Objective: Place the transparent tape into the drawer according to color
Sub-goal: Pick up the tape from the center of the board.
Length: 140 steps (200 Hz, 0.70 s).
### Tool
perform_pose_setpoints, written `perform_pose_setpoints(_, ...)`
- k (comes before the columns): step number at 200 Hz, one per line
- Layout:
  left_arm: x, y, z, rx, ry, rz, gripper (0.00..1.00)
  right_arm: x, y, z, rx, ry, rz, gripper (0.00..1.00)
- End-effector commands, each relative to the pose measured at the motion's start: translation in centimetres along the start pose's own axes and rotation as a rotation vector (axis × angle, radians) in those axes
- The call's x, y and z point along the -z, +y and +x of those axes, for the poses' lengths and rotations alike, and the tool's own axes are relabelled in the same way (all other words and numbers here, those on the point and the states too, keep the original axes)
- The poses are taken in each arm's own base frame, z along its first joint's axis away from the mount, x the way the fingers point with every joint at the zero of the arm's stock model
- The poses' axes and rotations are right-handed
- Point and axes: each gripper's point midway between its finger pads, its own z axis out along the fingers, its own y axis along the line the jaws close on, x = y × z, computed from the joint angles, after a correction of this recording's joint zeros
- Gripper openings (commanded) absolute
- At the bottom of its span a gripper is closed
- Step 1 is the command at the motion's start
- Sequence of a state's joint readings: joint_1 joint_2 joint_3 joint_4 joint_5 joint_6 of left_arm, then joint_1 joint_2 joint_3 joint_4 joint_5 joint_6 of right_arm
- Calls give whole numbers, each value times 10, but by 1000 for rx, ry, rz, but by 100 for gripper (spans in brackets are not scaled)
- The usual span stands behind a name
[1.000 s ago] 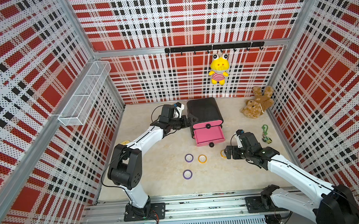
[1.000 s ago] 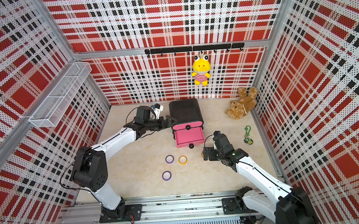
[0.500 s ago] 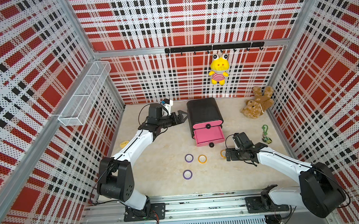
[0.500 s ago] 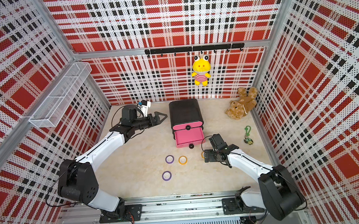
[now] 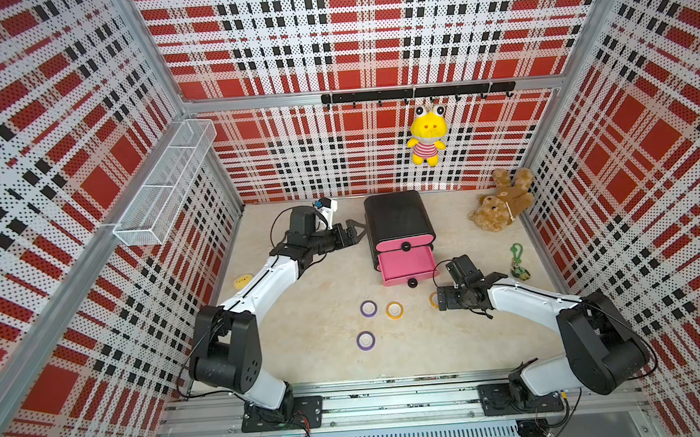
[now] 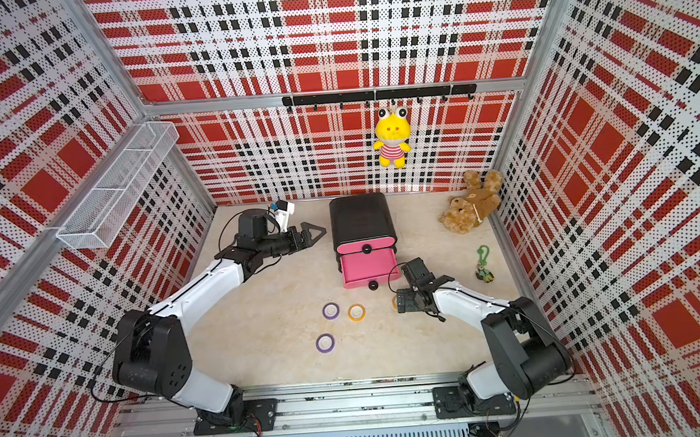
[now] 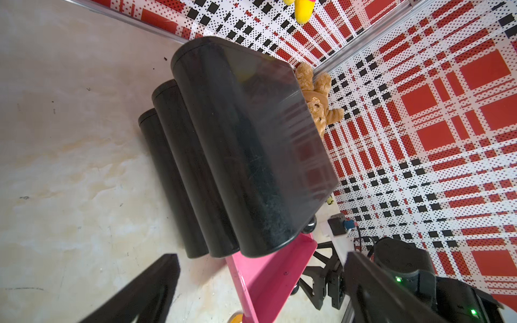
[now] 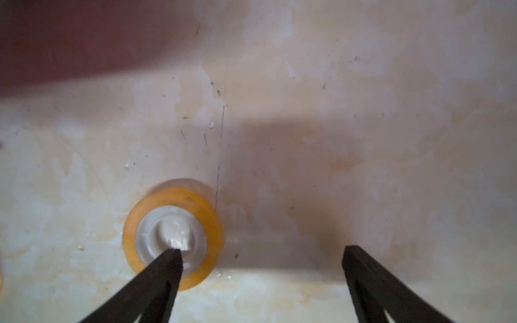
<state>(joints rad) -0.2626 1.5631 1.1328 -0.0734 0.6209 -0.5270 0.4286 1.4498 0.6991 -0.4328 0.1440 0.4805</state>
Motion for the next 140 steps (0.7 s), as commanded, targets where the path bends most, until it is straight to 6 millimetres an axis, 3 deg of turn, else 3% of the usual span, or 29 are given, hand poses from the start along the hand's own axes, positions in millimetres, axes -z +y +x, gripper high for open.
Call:
perform_pose_setpoints(1,5,-6,-4,-26,-20,24,99,-1,-1,-15,-14,-39,19,97)
perform_pose_setpoints(31,6,-7,-3,-29,-17,29,99,-7,-1,-14,-7,-22,31,96)
perform_pose_setpoints(64,6,-7,-2,-29,-14,32,99,-11,-7,0,-2,25,53,90)
perform_pose_setpoints(92,6,-8,-3,-30,-12,37,99,-6,-23,15,-18,66,125,85)
perform_pose_setpoints(118,5,-8,-2,-28,-9,39,99,-7,-36,28,-56,124,145,72)
perform_pose_setpoints(140,6,-8,-2,-28,-10,39,99,-11,-35,42,-89,199,100,60)
